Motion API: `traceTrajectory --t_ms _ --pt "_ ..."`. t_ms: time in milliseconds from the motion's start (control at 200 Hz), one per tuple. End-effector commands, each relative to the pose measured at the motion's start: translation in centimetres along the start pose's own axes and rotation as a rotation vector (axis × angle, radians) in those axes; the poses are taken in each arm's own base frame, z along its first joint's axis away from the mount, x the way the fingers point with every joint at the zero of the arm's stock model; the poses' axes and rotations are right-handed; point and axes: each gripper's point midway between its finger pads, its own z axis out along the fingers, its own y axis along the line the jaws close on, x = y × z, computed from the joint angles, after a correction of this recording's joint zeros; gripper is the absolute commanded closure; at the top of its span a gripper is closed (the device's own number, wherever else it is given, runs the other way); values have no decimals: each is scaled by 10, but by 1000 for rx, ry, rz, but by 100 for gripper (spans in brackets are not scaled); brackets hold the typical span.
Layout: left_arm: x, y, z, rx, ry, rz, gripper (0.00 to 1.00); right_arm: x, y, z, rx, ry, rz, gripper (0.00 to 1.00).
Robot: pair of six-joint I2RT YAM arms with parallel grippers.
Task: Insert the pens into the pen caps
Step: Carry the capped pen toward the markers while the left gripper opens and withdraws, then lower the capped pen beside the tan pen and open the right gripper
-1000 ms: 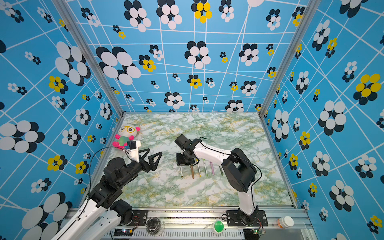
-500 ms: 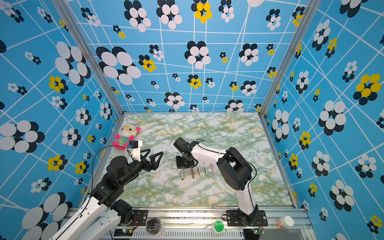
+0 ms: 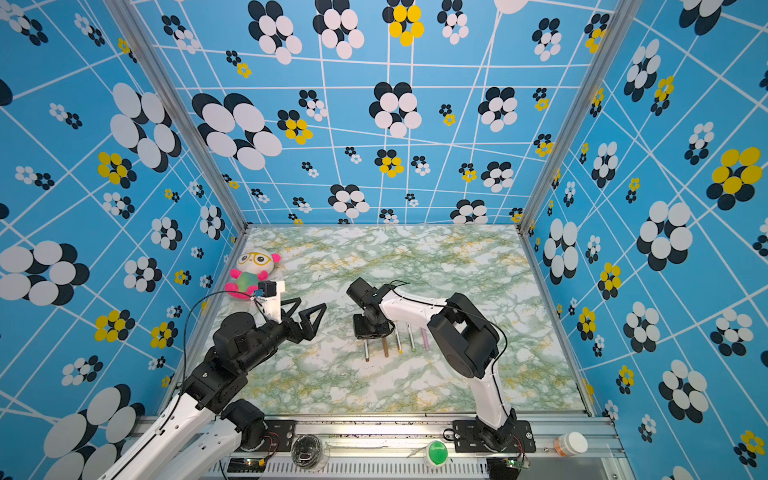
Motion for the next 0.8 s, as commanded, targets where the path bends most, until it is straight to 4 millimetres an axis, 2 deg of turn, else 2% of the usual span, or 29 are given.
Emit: traceTrajectory --t_ms 0,150,245,295,390,495,555,610,710,795 --pt "-8 1 -4 -18 -23 17 1 7 -16 7 69 17 13 74" --pt "-6 7 -5 -46 -21 16 1 2 -12 -5 61 -10 5 71" --pt "-8 12 -6 -72 -28 18 1 -7 -3 -27 34 -63 -10 70" --pt "-9 15 -6 -92 -36 19 1 -14 3 -43 15 -101 -22 69" --pt "-16 23 -7 -139 -56 34 1 -30 13 -85 -20 -210 -55 67" --pt "-27 43 -10 -258 -85 57 1 -49 9 -140 -39 -348 -68 66" --pt "-34 64 -14 -375 -109 58 1 -60 -4 -172 -38 -439 -61 66" --pt "-41 85 -20 -492 -132 51 1 -67 -24 -202 -14 -537 -49 66" --pt "-44 123 -26 -645 -141 39 1 -73 -80 -244 82 -712 -5 63" --pt "-36 151 -25 -722 -121 64 1 -71 -137 -259 174 -817 53 61"
